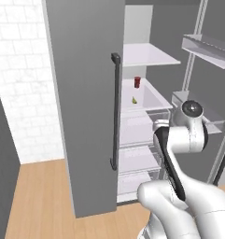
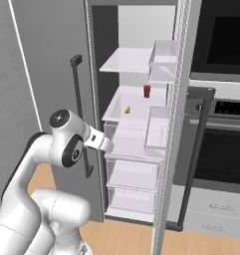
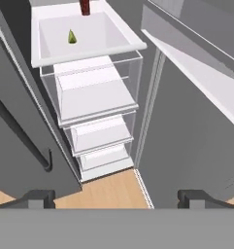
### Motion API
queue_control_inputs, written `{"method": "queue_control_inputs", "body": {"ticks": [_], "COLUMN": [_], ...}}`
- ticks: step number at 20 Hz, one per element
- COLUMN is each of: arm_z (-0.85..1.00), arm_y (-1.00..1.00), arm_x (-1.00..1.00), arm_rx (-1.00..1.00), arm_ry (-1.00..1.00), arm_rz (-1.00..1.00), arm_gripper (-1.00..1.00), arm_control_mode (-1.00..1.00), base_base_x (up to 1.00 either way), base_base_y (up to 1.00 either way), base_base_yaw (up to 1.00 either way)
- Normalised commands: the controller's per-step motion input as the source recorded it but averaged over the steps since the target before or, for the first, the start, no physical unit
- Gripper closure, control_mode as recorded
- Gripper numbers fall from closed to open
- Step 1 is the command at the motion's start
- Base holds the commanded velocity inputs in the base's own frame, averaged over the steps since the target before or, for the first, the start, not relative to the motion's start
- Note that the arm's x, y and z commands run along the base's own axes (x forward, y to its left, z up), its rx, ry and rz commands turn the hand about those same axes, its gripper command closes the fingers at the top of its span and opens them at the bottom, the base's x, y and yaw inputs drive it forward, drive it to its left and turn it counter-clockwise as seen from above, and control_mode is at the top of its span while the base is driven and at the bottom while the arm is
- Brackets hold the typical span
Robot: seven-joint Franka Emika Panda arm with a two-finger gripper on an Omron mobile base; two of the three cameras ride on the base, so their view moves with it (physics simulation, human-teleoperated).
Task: Grab a lemon wedge from the fridge and one ice cube from the ice bowl, and put them in the glass of lemonade.
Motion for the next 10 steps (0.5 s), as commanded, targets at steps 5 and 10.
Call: {"method": "queue_control_inputs", "body": {"ticks": [5,10], "arm_z": [0.0,0.0], "arm_y": [0.0,0.0], "arm_x": [0.0,0.0], "arm_rx": [0.0,0.0], "arm_ry": [0.0,0.0], "arm_rz": [0.0,0.0], "arm_gripper": [-1.0,-1.0], "arm_control_mode": [1.0,1.0], "base_base_x": [0.42,0.67], "base_base_y": [-0.35,-0.07], "base_base_yaw": [0.07,0.01]}}
